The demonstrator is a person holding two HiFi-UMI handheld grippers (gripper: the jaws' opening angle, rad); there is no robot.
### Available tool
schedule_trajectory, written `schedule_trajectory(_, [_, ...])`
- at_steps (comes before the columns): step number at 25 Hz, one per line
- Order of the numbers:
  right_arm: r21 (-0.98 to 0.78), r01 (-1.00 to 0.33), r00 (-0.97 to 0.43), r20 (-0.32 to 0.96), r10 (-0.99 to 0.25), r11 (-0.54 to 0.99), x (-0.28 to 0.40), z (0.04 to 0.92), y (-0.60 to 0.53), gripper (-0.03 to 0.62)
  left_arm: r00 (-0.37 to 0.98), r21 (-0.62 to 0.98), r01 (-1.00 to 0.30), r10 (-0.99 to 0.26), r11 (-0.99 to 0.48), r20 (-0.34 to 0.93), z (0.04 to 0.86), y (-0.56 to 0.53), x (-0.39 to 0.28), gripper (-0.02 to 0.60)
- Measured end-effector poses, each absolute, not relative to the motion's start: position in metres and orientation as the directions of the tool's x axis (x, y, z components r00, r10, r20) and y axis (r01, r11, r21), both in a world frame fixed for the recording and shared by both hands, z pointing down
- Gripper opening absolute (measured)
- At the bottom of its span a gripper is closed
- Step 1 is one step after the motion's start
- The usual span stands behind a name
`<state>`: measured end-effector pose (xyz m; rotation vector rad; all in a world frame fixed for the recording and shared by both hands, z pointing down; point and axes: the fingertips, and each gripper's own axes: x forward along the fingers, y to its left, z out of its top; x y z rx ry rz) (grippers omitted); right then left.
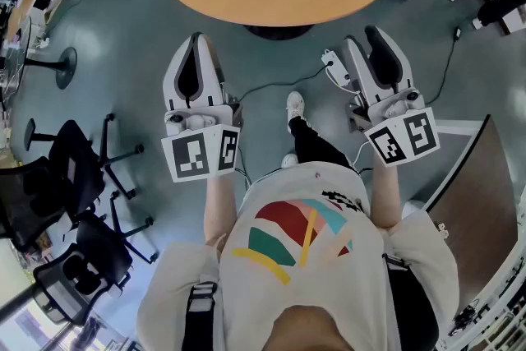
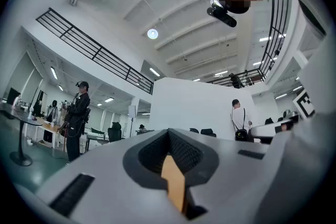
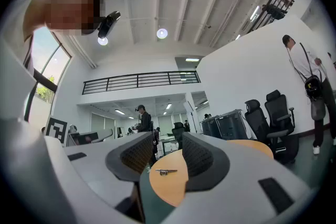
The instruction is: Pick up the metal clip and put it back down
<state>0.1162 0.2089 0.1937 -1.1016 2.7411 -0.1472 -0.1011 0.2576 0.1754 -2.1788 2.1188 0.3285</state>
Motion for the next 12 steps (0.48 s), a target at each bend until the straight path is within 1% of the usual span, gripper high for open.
schedule_trajectory(5, [-0.191,-0.688,-0.708,-0.033,-0.705,0.7,0.101,0.222,0.099,0.162,0.0,0.092,-0.996,-0.982,-0.017,-0.188,0.19,0.158,-0.117,0.041])
schedule_trajectory(8, [-0.166,-0.67,-0.733,-0.009,-0.68,0.724,0.091,0.23,0.039,0.161,-0.021,0.082,-0.997,-0.982,0.006,-0.189,0.194,0.104,-0.121,0.041])
schedule_trajectory(12, [-0.146,-0.624,-0.778,0.021,-0.629,0.768,0.07,0.238,-0.004,0.161,-0.054,0.079,-0.996,-0.984,0.041,-0.169,0.198,0.07,-0.126,0.041])
